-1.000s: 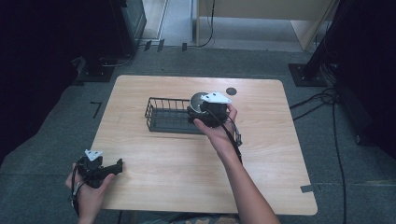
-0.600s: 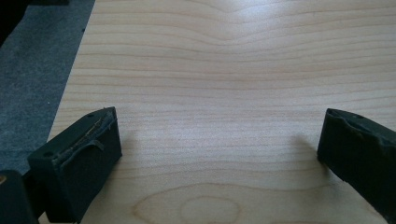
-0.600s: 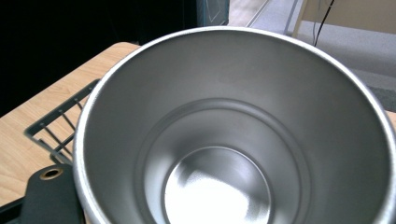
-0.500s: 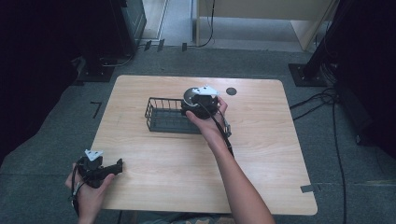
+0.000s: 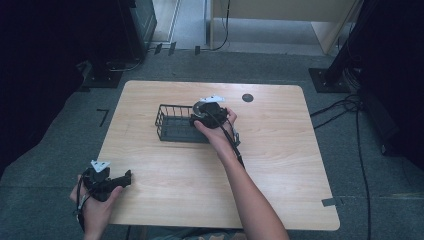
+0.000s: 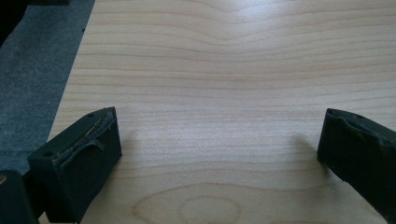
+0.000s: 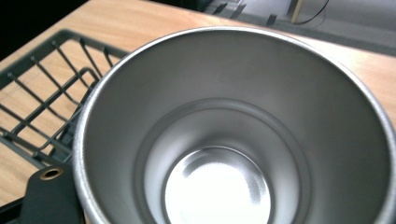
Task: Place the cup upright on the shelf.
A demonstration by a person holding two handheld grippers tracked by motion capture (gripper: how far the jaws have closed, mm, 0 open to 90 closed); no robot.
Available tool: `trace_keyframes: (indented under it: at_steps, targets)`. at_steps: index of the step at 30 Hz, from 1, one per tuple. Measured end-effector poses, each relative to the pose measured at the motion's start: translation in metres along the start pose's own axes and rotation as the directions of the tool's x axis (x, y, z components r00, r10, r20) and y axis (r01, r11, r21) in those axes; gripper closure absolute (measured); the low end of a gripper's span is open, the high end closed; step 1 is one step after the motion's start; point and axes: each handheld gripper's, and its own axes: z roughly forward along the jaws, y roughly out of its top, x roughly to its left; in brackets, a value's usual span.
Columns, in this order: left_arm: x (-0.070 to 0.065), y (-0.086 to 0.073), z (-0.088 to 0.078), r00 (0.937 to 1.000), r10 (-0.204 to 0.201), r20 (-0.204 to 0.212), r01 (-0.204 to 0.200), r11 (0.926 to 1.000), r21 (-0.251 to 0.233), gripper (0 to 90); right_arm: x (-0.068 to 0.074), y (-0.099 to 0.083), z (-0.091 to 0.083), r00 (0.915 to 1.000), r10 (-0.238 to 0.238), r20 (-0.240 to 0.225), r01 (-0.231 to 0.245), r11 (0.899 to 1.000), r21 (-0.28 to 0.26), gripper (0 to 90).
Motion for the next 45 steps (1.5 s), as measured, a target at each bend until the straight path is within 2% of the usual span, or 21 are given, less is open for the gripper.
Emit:
trace_keyframes:
  at_steps: [4,10,15,22,31,34,37,38,42,45]
  targets:
    - [0.0,0.0,0.0,1.0,0.0,0.0,0.0,1.0,0.0,0.0,0.002,-0.001,0.006,1.0,-0.002,0.001,0.002,0.999,0.04,17.6]
    - [0.0,0.0,0.0,1.0,0.0,0.0,0.0,1.0,0.0,0.0,0.004,-0.001,0.01,0.9991,-0.042,0.007,0.041,0.996,0.083,17.5]
    - [0.0,0.0,0.0,1.0,0.0,0.0,0.0,1.0,0.0,0.0,0.005,0.0,0.011,0.9981,-0.061,0.004,0.06,0.994,0.093,16.4]
    - [0.0,0.0,0.0,1.0,0.0,0.0,0.0,1.0,0.0,0.0,0.003,0.003,0.007,0.9982,-0.056,-0.02,0.057,0.995,0.087,7.1]
    - [0.0,0.0,0.0,1.0,0.0,0.0,0.0,1.0,0.0,0.0,-0.003,0.01,-0.02,0.9966,-0.056,-0.06,0.058,0.998,0.028,3.6]
    - [0.0,0.0,0.0,1.0,0.0,0.0,0.0,1.0,0.0,0.0,-0.006,0.013,-0.033,0.9967,-0.057,-0.058,0.057,0.998,0.001,3.3]
    - [0.0,0.0,0.0,1.0,0.0,0.0,0.0,1.0,0.0,0.0,-0.009,0.013,-0.041,0.9968,-0.058,-0.056,0.057,0.998,-0.018,3.2]
    - [0.0,0.0,0.0,1.0,0.0,0.0,0.0,1.0,0.0,0.0,-0.013,0.012,-0.049,0.9969,-0.06,-0.052,0.058,0.998,-0.033,3.2]
    - [0.0,0.0,0.0,1.0,0.0,0.0,0.0,1.0,0.0,0.0,-0.023,0.008,-0.064,0.9977,-0.057,-0.035,0.055,0.997,-0.063,2.9]
    - [0.0,0.0,0.0,1.0,0.0,0.0,0.0,1.0,0.0,0.0,-0.03,0.002,-0.071,0.9972,-0.075,-0.002,0.075,0.995,-0.069,3.0]
